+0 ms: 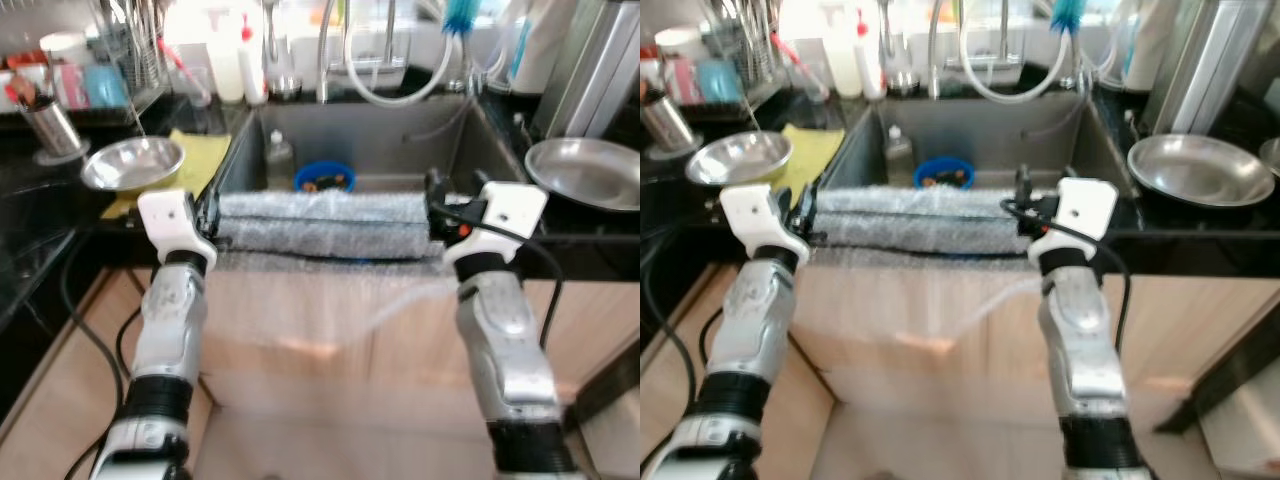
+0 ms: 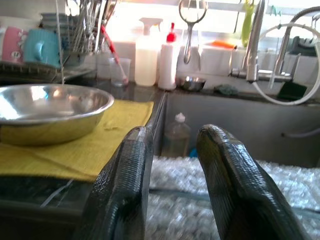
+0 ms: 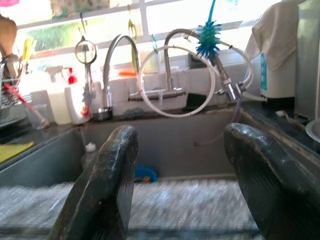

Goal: Kitchen organization

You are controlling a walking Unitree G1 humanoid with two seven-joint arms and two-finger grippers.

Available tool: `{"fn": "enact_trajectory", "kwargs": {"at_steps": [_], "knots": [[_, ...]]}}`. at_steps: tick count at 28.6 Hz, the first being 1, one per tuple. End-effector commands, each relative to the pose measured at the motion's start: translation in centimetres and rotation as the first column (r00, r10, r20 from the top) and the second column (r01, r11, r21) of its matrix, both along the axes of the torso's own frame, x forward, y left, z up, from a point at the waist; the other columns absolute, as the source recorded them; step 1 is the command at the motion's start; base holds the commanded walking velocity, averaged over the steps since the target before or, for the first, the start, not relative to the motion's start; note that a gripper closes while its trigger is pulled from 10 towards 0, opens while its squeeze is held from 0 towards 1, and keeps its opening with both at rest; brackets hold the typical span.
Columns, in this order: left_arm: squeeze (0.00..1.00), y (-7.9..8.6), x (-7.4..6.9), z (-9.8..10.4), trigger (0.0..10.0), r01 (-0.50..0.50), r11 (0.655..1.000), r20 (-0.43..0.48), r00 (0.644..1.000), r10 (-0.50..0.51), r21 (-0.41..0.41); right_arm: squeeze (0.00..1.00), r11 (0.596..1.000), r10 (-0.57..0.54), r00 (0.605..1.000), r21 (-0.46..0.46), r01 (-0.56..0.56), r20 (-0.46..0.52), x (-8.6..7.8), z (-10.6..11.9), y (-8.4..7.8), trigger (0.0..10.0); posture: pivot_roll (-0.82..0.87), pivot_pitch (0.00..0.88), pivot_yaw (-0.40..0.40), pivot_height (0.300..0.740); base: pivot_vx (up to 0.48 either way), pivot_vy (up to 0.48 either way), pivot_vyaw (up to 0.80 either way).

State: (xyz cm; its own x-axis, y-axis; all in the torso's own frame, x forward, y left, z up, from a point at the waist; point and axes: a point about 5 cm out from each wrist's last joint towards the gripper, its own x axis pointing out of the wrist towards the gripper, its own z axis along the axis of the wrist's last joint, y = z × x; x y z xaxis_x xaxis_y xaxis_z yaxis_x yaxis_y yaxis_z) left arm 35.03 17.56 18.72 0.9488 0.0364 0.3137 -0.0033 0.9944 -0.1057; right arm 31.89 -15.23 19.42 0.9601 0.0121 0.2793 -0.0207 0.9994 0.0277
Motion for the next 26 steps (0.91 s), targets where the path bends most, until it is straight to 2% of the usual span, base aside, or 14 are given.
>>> {"fn": "enact_trajectory", "kwargs": {"at_steps": [1, 4, 16, 26], "knots": [[0.00, -0.09, 0.09, 0.46, 10.0, 0.000, 1.000, 0.013, 1.000, 0.000, 0.001, 0.00, 1.000, -0.006, 1.000, -0.004, 0.006, 0.010, 0.03, 0.38, -0.13, 10.0, -0.09, 0.109, 0.062, 0.740, 0.000, -0.262, 0.00], [0.00, -0.03, 0.10, 0.47, 10.0, -0.002, 1.000, 0.012, 1.000, 0.002, -0.001, 0.00, 1.000, -0.006, 1.000, -0.002, 0.006, 0.010, 0.04, 0.38, -0.10, 10.0, -0.09, 0.109, 0.063, 0.740, 0.000, -0.261, 0.00], [0.00, -0.12, 0.13, 0.45, 10.0, 0.000, 1.000, 0.009, 1.000, 0.000, 0.001, 0.00, 1.000, -0.011, 1.000, -0.005, 0.011, 0.006, 0.06, 0.31, -0.28, 10.0, -0.09, 0.108, 0.063, 0.740, 0.000, 0.000, 0.00], [0.00, -0.13, 0.14, 0.40, 10.0, 0.001, 1.000, 0.007, 1.000, -0.001, 0.004, 0.00, 1.000, -0.008, 1.000, -0.006, 0.008, 0.005, 0.10, 0.33, -0.17, 10.0, -0.09, 0.110, 0.063, 0.740, 0.000, -0.296, 0.00]]}}
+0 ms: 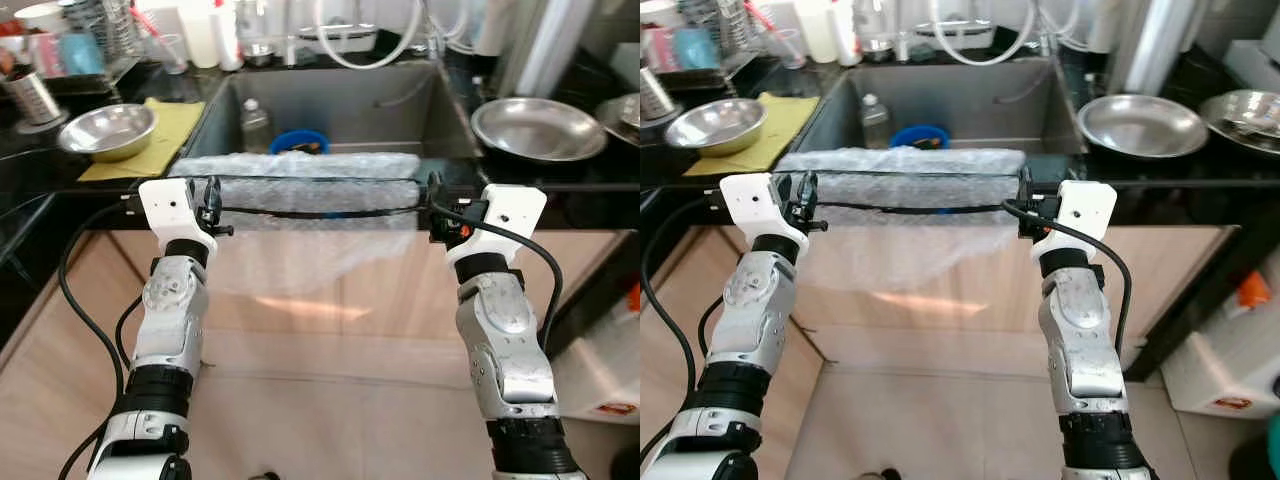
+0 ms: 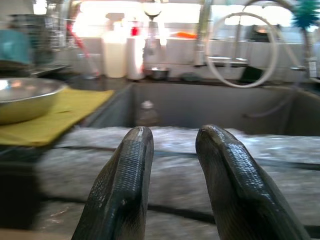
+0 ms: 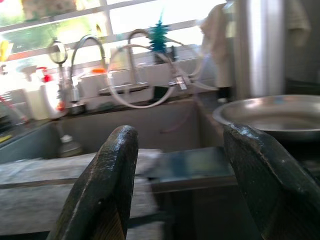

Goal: Kitchen organization

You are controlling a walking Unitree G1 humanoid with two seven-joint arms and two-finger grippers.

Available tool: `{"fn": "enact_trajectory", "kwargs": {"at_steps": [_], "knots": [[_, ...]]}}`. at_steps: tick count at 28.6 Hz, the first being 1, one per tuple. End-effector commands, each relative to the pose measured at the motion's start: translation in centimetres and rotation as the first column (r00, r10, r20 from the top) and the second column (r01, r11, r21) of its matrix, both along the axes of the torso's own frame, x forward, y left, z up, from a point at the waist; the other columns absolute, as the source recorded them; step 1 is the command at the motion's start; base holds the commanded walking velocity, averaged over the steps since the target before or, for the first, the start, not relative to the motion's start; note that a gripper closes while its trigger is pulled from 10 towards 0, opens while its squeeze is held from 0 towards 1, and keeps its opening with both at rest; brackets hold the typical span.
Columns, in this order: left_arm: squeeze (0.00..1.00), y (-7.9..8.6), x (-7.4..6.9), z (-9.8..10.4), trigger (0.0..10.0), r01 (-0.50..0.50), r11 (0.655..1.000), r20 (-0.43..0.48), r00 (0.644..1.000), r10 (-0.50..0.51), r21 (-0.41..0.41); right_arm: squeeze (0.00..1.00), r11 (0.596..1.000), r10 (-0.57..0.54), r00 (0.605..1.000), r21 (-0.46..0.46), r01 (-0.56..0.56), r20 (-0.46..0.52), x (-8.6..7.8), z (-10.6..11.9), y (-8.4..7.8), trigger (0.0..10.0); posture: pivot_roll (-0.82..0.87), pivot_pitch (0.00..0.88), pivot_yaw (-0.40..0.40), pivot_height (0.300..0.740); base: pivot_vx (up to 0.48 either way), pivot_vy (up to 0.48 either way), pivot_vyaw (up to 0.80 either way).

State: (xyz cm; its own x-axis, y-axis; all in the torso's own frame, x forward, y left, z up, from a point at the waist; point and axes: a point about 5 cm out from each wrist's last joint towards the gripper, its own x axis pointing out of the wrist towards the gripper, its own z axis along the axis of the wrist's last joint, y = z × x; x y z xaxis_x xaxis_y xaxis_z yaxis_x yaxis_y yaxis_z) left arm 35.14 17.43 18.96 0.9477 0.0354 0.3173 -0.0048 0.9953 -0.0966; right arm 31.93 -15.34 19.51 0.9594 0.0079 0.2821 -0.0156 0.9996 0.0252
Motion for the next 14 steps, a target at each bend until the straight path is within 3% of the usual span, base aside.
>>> {"fn": "enact_trajectory", "kwargs": {"at_steps": [1, 14], "knots": [[0.00, -0.01, 0.04, 0.15, 10.0, 0.003, 1.000, 0.003, 1.000, -0.003, -0.009, 0.00, 1.000, -0.003, 1.000, -0.003, 0.003, 0.002, 0.06, 0.24, -0.06, 10.0, -0.09, 0.111, 0.062, 0.740, 0.000, 0.000, 0.00], [0.00, 0.39, 0.02, 0.31, 10.0, -0.017, 0.999, 0.010, 1.000, 0.017, -0.029, 0.00, 1.000, 0.008, 1.000, -0.003, -0.008, 0.003, 0.08, 0.28, 0.12, 10.0, -0.09, 0.109, 0.059, 0.740, 0.000, 0.000, 0.00]]}}
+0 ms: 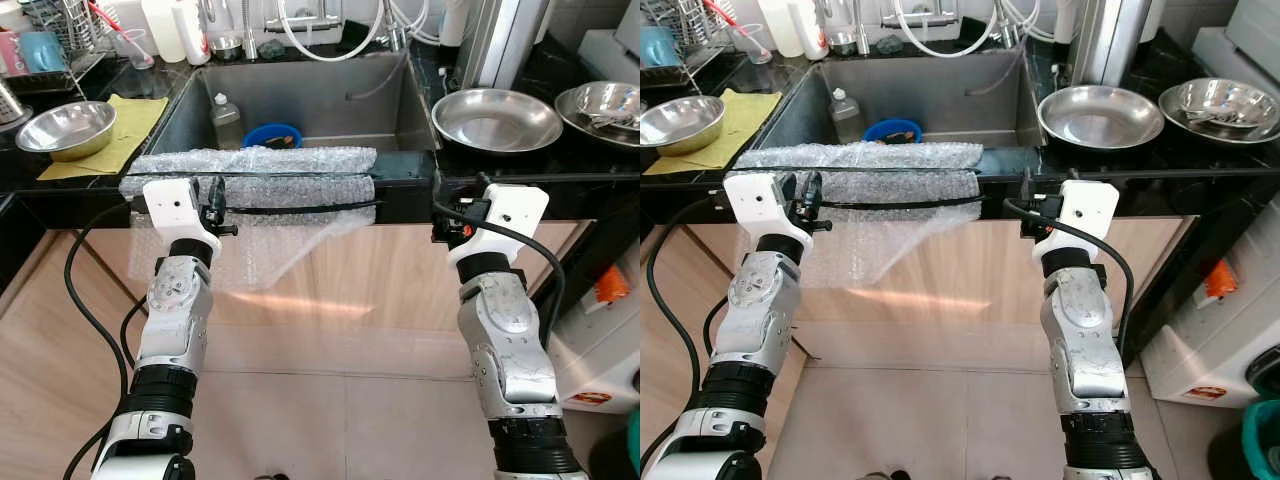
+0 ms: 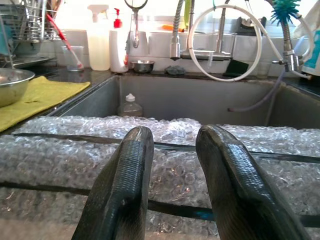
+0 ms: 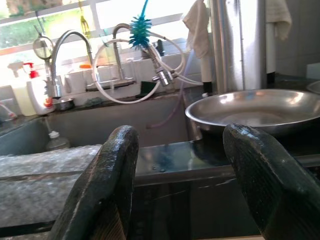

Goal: Kitchen organization

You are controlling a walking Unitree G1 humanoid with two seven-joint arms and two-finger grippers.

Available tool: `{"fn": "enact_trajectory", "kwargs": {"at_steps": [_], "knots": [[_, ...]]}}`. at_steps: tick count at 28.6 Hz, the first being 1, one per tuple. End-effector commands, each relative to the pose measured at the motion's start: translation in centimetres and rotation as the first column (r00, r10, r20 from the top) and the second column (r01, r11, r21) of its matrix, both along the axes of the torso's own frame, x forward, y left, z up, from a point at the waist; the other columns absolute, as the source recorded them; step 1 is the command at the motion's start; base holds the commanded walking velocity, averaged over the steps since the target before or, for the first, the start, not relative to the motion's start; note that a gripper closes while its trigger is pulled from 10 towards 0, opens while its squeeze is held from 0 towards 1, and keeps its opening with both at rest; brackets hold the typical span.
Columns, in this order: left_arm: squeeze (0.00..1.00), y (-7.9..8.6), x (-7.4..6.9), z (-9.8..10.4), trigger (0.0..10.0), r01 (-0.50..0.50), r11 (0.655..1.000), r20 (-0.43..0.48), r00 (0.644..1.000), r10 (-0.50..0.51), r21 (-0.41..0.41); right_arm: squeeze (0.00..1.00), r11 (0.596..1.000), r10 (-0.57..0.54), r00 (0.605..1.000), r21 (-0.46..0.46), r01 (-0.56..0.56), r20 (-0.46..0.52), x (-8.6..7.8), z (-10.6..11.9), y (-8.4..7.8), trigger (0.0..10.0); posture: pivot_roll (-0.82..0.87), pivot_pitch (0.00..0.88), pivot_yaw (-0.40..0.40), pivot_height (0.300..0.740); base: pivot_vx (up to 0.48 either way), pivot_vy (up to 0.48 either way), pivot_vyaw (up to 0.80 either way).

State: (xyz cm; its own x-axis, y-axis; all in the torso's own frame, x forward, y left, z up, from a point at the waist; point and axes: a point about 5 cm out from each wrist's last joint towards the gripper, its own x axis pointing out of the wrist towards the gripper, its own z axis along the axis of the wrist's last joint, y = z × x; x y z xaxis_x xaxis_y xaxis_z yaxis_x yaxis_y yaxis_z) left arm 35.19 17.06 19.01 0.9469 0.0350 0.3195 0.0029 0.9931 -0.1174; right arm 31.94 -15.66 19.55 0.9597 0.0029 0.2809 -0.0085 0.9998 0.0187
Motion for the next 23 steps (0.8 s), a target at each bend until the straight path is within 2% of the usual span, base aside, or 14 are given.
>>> {"fn": "enact_trajectory", "kwargs": {"at_steps": [1, 6, 12, 15, 23], "knots": [[0.00, 0.79, -0.02, 0.25, 10.0, -0.025, 1.000, 0.006, 1.000, 0.025, -0.009, 0.00, 1.000, 0.015, 1.000, 0.002, -0.015, 0.004, 0.07, 0.24, 0.44, 10.0, -0.09, 0.109, 0.059, 0.740, 0.000, 0.000, 0.00], [0.00, 1.02, -0.01, 0.31, 10.0, -0.036, 0.999, 0.006, 0.999, 0.036, -0.013, 0.00, 1.000, 0.017, 1.000, -0.002, -0.017, 0.004, 0.10, 0.33, 0.52, 10.0, -0.09, 0.108, 0.058, 0.740, 0.000, 0.000, 0.00], [0.00, 1.05, -0.01, 0.30, 10.0, -0.040, 0.999, 0.007, 0.999, 0.040, -0.016, 0.00, 0.999, 0.015, 1.000, -0.046, -0.015, 0.011, 0.08, 0.51, 0.54, 10.0, -0.09, 0.107, 0.057, 0.740, 0.269, 0.000, 0.11], [0.00, 1.06, 0.01, 0.32, 10.0, -0.040, 0.999, 0.009, 0.999, 0.040, -0.017, 0.00, 0.999, 0.014, 1.000, -0.047, -0.013, 0.021, 0.06, 0.65, 0.56, 10.0, -0.09, 0.106, 0.056, 0.740, 0.273, 0.000, 0.64], [0.00, 1.14, 0.02, 0.38, 10.0, -0.044, 0.999, 0.012, 0.999, 0.044, -0.019, 0.00, 0.999, 0.012, 1.000, -0.033, -0.011, 0.013, 0.13, 0.64, 0.54, 10.0, -0.09, 0.105, 0.055, 0.740, 0.270, 0.000, 0.00]]}}
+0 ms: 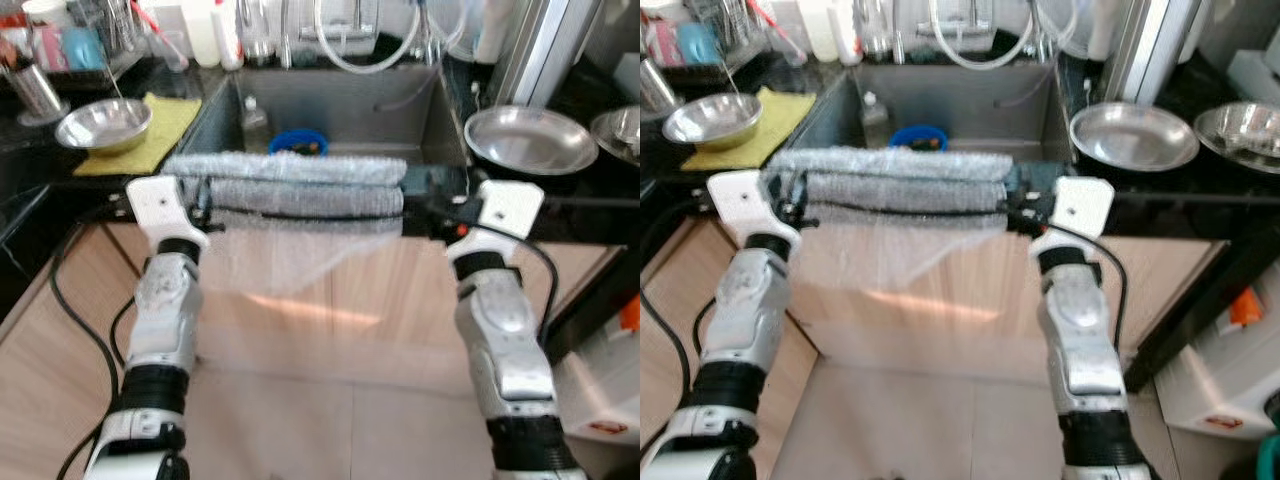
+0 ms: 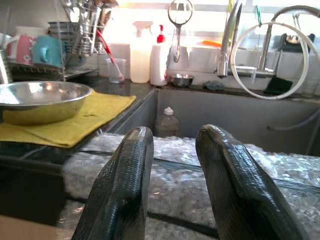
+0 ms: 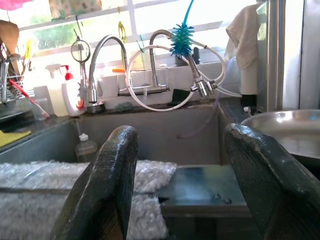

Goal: Kitchen organization

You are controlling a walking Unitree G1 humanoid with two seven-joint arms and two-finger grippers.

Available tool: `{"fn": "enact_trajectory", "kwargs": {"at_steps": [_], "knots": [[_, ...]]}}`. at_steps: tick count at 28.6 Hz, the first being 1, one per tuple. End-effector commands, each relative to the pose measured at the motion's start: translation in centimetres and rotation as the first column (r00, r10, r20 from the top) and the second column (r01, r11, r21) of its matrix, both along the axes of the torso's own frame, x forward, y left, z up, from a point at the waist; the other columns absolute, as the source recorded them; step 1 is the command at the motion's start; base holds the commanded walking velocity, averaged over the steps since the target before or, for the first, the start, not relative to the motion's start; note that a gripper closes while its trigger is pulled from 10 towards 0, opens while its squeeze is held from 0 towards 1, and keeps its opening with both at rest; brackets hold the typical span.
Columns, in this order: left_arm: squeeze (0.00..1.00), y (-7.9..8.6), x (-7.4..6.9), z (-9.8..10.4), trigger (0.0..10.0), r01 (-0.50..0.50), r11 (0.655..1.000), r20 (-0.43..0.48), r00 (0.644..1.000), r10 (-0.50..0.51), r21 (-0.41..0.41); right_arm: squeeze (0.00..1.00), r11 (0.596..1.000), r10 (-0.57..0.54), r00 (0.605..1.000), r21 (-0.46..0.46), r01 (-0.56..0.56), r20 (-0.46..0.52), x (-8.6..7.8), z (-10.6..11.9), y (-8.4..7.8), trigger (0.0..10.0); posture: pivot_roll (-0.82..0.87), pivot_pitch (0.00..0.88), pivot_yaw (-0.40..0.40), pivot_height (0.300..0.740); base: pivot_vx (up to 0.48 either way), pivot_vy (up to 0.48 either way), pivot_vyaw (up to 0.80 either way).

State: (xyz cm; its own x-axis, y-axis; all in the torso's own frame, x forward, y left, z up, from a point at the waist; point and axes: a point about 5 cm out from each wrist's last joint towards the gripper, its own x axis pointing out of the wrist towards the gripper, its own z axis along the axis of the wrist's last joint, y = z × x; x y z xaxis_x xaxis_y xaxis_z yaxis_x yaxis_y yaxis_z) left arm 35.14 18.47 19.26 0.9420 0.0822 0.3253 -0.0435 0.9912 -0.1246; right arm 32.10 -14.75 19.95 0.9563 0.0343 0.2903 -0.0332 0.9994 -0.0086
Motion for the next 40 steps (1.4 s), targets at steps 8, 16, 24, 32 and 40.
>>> {"fn": "enact_trajectory", "kwargs": {"at_steps": [8, 16, 24, 32, 40], "knots": [[0.00, -0.41, 0.10, 0.20, 10.0, 0.011, 1.000, 0.010, 1.000, -0.011, -0.012, 0.00, 1.000, -0.009, 1.000, 0.003, 0.009, 0.010, 0.02, 0.46, -0.32, 10.0, -0.10, 0.104, 0.054, 0.740, 0.270, 0.000, 0.00], [0.00, -0.45, 0.10, 0.18, 10.0, 0.012, 1.000, 0.010, 1.000, -0.012, -0.012, 0.00, 1.000, -0.014, 1.000, 0.009, 0.014, 0.008, 0.03, 0.49, -0.43, 10.0, -0.10, 0.105, 0.054, 0.740, 0.270, 0.000, 0.00], [0.00, -0.47, 0.11, 0.14, 10.0, 0.014, 1.000, 0.008, 1.000, -0.013, -0.013, 0.00, 1.000, -0.008, 1.000, 0.003, 0.008, 0.008, 0.05, 0.56, -0.30, 10.0, -0.10, 0.104, 0.055, 0.740, 0.271, 0.000, 0.00], [0.00, -0.53, 0.19, 0.11, 10.0, 0.018, 1.000, 0.005, 1.000, -0.018, -0.013, 0.00, 1.000, -0.002, 1.000, -0.003, 0.002, 0.004, -0.01, 0.53, -0.20, 10.0, -0.10, 0.105, 0.056, 0.740, 0.280, 0.000, 0.00], [0.00, -0.53, 0.19, 0.13, 10.0, 0.016, 1.000, 0.006, 1.000, -0.016, -0.013, 0.00, 1.000, 0.002, 1.000, 0.001, -0.002, 0.005, -0.04, 0.52, -0.17, 10.0, -0.10, 0.105, 0.054, 0.740, 0.304, 0.000, 0.00]]}}
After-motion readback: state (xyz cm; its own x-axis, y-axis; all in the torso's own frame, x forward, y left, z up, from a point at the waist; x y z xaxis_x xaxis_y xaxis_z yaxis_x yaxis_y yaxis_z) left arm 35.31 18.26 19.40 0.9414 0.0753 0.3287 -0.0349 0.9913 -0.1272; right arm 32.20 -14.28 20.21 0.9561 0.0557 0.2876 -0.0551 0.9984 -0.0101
